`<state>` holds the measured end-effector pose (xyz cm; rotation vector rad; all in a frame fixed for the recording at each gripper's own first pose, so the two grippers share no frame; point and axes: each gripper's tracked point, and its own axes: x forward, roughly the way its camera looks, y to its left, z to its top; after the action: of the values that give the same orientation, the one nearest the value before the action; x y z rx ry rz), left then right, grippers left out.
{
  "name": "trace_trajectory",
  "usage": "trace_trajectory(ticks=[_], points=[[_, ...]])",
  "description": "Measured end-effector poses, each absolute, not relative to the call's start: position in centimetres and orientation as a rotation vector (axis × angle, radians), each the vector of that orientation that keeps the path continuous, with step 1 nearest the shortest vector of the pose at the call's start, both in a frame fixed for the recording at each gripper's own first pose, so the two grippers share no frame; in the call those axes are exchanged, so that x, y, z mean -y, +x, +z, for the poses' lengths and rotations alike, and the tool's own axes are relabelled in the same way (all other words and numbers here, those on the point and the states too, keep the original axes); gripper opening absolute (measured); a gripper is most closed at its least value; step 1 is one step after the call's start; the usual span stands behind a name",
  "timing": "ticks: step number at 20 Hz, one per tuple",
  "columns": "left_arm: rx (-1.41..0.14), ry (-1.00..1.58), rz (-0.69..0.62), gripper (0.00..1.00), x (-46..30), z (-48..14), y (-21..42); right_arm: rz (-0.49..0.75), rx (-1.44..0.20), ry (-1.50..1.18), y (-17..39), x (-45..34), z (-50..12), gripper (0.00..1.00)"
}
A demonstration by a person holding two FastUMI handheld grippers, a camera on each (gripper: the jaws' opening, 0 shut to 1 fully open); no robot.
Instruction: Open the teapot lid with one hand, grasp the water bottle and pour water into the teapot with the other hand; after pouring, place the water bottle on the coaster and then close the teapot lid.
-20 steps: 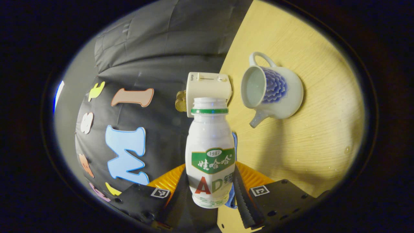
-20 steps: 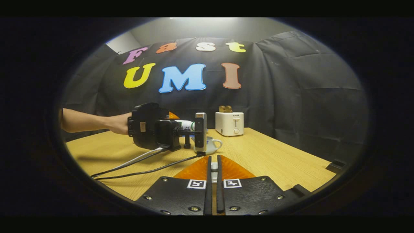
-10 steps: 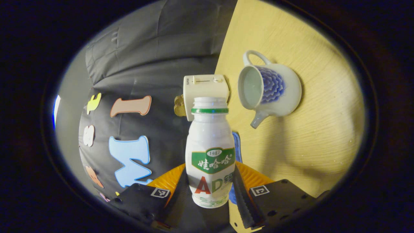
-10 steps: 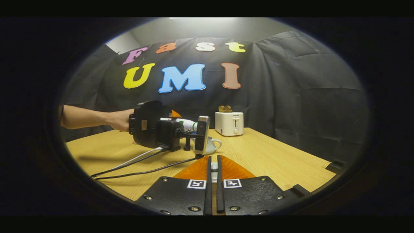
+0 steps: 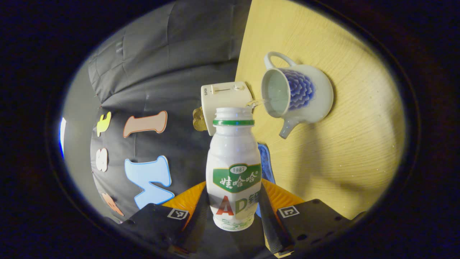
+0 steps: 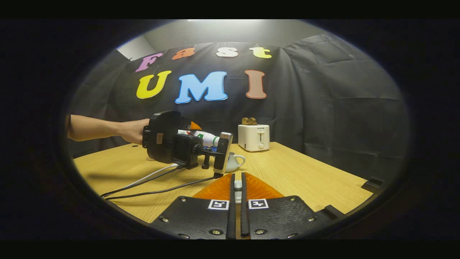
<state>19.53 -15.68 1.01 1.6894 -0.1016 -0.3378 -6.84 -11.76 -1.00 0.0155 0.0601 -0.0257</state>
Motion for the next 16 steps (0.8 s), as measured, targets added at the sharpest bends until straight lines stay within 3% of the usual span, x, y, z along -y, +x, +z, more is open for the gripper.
trace_trajectory(ticks=[1, 3, 4, 5, 14, 15, 16], points=[[0.101, 1.693, -0.338, 0.82, 15.7, 1.09, 19.51, -0.026, -0.061, 0.015, -6.88, 11.79, -1.06, 0.06], [0.11, 1.697, -0.333, 0.82, 15.78, 1.29, 19.54, -0.025, -0.06, 0.017, -6.86, 11.83, -1.09, 0.05], [0.112, 1.698, -0.334, 0.76, 15.85, 1.24, 19.58, -0.025, -0.061, 0.018, -6.85, 11.83, -1.07, 0.05], [0.113, 1.698, -0.335, 0.82, 15.83, 1.28, 19.63, -0.025, -0.062, 0.019, -6.81, 11.82, -1.1, 0.05], [0.117, 1.733, -0.332, 0.82, 15.9, 1.64, 19.72, -0.023, -0.062, 0.023, -6.73, 11.91, -1.06, 0.05], [0.117, 1.736, -0.332, 0.76, 15.89, 1.72, 19.73, -0.024, -0.062, 0.022, -6.73, 11.92, -1.1, 0.05], [0.119, 1.74, -0.331, 0.76, 15.95, 1.79, 19.74, -0.024, -0.061, 0.023, -6.76, 11.98, -1.04, 0.05]])
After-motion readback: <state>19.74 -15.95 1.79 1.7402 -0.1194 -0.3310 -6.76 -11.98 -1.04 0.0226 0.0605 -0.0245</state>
